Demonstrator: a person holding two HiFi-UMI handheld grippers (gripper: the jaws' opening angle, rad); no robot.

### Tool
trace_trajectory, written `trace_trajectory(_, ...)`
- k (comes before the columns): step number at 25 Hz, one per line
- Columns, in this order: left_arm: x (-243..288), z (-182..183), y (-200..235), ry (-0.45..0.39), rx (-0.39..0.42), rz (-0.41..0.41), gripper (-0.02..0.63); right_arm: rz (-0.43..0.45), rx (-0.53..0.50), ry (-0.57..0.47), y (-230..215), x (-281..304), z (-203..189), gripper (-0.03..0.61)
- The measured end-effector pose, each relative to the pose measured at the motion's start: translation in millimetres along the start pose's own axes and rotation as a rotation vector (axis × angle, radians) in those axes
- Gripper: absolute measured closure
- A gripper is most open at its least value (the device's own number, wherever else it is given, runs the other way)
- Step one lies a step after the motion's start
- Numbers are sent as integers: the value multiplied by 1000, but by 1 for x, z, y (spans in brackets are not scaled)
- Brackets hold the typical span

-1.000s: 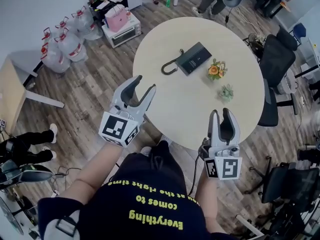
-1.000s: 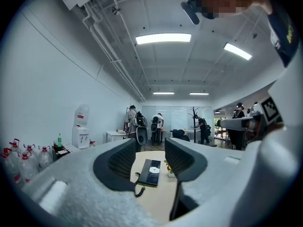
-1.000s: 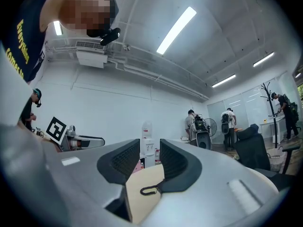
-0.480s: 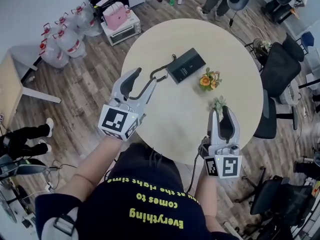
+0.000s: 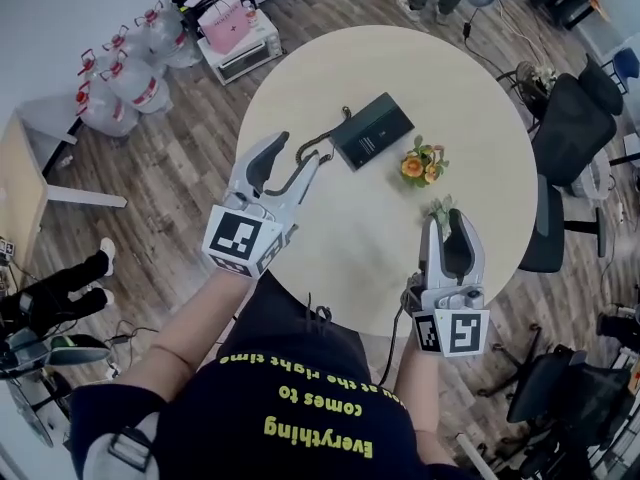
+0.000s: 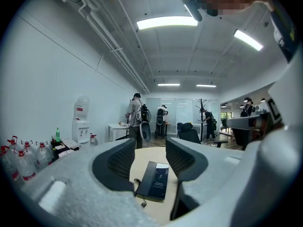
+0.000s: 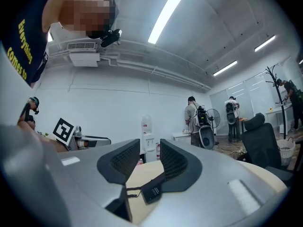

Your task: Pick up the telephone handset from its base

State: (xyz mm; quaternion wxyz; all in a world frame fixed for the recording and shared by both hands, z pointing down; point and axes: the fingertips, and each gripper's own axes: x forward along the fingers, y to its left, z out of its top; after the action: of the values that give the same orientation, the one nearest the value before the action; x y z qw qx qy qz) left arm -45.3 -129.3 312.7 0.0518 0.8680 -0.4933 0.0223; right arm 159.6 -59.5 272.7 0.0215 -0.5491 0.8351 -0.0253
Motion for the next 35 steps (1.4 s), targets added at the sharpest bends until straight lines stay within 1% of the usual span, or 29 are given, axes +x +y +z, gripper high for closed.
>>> trace_trajectory(3,26,-9,6,23,-24,-30,408,-28,7,13,-10,13,-6,437)
trace_trajectory(8,63,-19,12,52,-9,-79,408,-65,27,23,-26,37,-17,437)
trace_trajectory(12,83,-33,13,83,-11,-101,408,-89,43,38,-37,49,-28,437)
trace_trajectory(18,109,-54,18,123,-14,-132,408,-100,62,79,-47,66,-52,437)
trace_trajectory(23,130,-73,20,150,-12,-156,408,-119,82,136,-52,74,-77,436)
trace_trajectory(30,156,-111,24,226,-27,-215,407,-144,104,167,-57,84,-91,430)
trace_trajectory(35,181,-141,23,288,-7,-251,407,-166,119,193,-60,86,-103,430)
